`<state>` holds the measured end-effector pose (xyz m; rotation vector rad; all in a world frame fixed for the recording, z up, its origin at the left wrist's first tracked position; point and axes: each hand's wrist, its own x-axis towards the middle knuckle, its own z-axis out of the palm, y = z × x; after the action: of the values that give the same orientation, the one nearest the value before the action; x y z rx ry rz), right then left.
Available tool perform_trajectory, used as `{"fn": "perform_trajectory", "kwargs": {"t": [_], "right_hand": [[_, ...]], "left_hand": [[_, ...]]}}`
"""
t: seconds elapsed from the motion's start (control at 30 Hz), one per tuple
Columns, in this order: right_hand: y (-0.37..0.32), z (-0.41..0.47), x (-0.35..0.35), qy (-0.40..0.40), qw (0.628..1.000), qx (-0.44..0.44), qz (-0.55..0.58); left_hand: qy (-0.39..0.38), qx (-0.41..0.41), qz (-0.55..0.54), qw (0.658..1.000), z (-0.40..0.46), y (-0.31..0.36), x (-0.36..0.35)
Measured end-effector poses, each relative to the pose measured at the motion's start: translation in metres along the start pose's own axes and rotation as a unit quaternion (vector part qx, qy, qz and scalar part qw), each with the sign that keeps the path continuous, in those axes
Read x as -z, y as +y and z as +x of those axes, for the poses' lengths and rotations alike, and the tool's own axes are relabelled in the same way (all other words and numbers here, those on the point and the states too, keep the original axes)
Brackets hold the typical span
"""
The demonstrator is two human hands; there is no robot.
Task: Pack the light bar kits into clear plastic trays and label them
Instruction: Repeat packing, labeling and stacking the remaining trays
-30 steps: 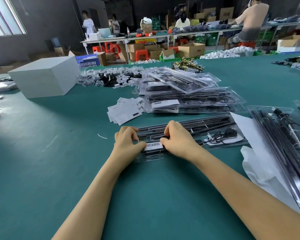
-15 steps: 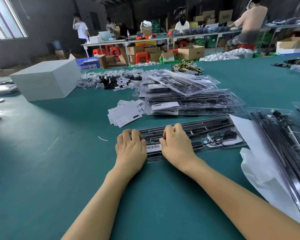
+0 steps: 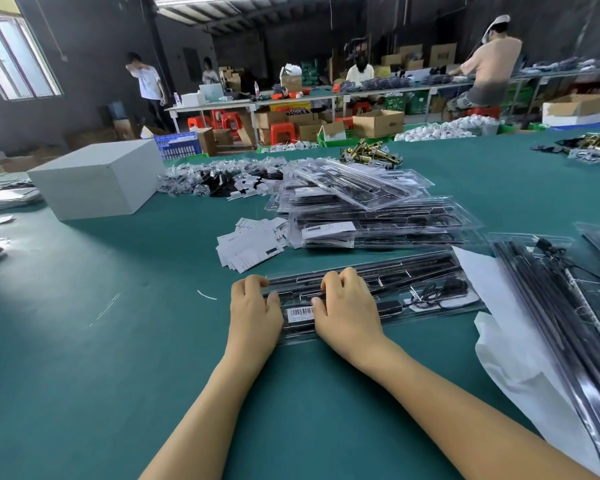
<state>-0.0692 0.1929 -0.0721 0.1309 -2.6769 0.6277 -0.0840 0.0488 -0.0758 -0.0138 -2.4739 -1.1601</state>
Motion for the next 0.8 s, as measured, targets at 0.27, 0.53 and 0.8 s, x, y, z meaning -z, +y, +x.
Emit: {"fn": "perform_trajectory", "kwargs": {"t": [0.27,0.53,0.8], "right_hand": [[0.008,-0.004,0.013,-0.027,0.996,0.089,0.011],[-0.002,-0.01,0.018,-0.068,0.977,0.165,-0.114],[-0.005,-0.012,0.023,0.033,0.963,0.218,-0.158]], "left_hand": [[0.001,0.306,-0.585,0.751,0.018,-0.004,0.038],[-0.074,0.326,-0.608,0.72,0.024,-0.009,0.05],[-0.124,0.354,-0.652,0.659,0.026,-0.013,0.057]]}}
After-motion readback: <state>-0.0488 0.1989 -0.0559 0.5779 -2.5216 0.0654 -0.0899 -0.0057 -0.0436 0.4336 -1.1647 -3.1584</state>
